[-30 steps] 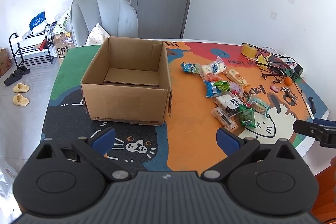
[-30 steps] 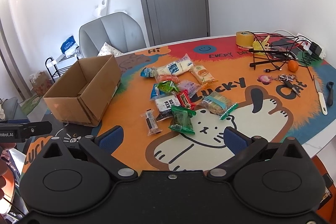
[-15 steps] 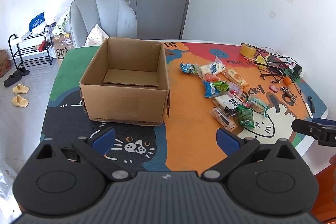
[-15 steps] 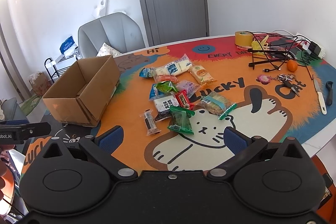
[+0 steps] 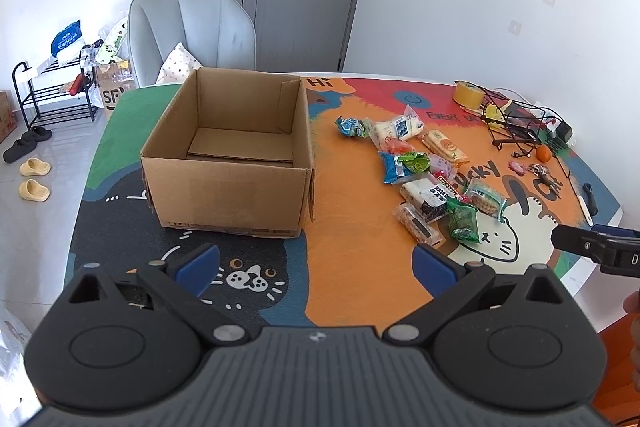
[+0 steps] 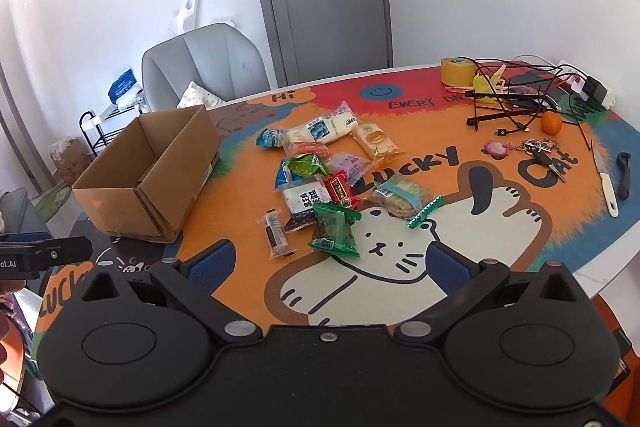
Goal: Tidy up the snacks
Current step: 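Move both tools toward the snack pile on the table, then grasp the clear-wrapped bar with left tool while right tool grasps green-wrapped cake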
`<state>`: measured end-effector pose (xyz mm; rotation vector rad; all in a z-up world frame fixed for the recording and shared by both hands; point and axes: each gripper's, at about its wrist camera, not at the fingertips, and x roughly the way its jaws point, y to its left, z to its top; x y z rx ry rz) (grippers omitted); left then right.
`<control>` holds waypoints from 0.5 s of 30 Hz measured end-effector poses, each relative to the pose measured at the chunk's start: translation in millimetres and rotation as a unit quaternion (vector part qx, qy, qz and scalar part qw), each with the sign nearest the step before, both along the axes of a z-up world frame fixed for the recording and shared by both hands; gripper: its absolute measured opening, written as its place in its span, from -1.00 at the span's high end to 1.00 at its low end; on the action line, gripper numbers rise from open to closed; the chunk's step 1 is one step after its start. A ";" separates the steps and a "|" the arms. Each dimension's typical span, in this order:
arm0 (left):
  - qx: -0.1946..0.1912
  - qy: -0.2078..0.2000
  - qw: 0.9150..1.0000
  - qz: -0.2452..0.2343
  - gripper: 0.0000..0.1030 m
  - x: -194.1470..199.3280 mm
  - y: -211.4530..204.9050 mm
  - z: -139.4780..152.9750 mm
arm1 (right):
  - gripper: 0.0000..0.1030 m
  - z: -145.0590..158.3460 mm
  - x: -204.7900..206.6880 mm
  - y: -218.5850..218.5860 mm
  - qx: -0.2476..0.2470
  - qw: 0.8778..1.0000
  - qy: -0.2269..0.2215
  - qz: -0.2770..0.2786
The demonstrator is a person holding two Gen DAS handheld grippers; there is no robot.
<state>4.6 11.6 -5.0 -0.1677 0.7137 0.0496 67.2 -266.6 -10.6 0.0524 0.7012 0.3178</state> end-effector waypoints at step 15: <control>0.004 0.008 1.000 0.001 -0.97 31.3 -24.4 -18.2 | -1.00 -33.5 28.2 -11.0 0.012 0.999 0.029 -0.007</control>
